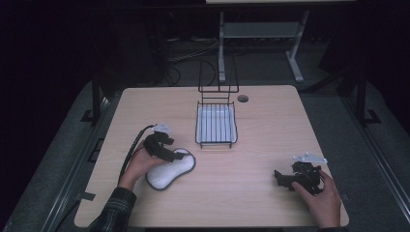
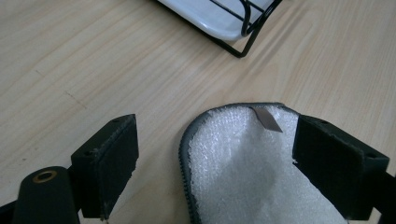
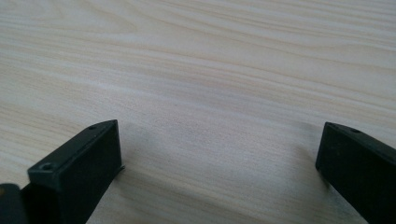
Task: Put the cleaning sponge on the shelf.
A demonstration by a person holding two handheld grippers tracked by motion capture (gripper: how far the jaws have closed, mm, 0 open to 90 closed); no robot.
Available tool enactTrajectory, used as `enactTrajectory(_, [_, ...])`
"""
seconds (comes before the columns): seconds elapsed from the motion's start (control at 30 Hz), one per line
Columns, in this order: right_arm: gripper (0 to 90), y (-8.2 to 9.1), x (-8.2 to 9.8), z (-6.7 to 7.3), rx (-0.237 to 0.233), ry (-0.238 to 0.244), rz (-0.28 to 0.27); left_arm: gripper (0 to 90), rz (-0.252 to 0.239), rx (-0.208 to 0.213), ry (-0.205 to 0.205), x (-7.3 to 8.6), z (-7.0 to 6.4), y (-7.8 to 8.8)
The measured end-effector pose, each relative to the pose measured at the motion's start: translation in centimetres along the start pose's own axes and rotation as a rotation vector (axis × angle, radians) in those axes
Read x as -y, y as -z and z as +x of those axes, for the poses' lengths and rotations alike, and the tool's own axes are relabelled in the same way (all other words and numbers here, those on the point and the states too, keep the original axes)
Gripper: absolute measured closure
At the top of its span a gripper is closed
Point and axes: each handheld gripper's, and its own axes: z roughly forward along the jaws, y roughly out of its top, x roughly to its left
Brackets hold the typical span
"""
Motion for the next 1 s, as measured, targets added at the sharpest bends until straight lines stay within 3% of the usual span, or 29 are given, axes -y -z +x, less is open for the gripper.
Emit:
enactTrajectory(0.4, [0.0,0.0,0.0,0.0,0.0,0.0,0.0,14.0,0.049,0.023,-0.008,0.3,-0.2,-0.9])
enactTrajectory(0.7, [0.0,0.0,0.0,0.0,0.0,-0.001,0.0,14.0,0.047,0.034,-0.017,0.5,-0.4,-1.2])
enactTrajectory(0.87, [0.0,0.0,0.0,0.0,0.0,-0.001,0.0,15.2,0.035,0.043,0.0,0.8,-0.3,-1.2])
enactTrajectory(1.0, [0.0,0.0,0.0,0.0,0.0,-0.001,0.0,24.9,0.031,0.073,-0.003,0.8,-0.4,-1.1])
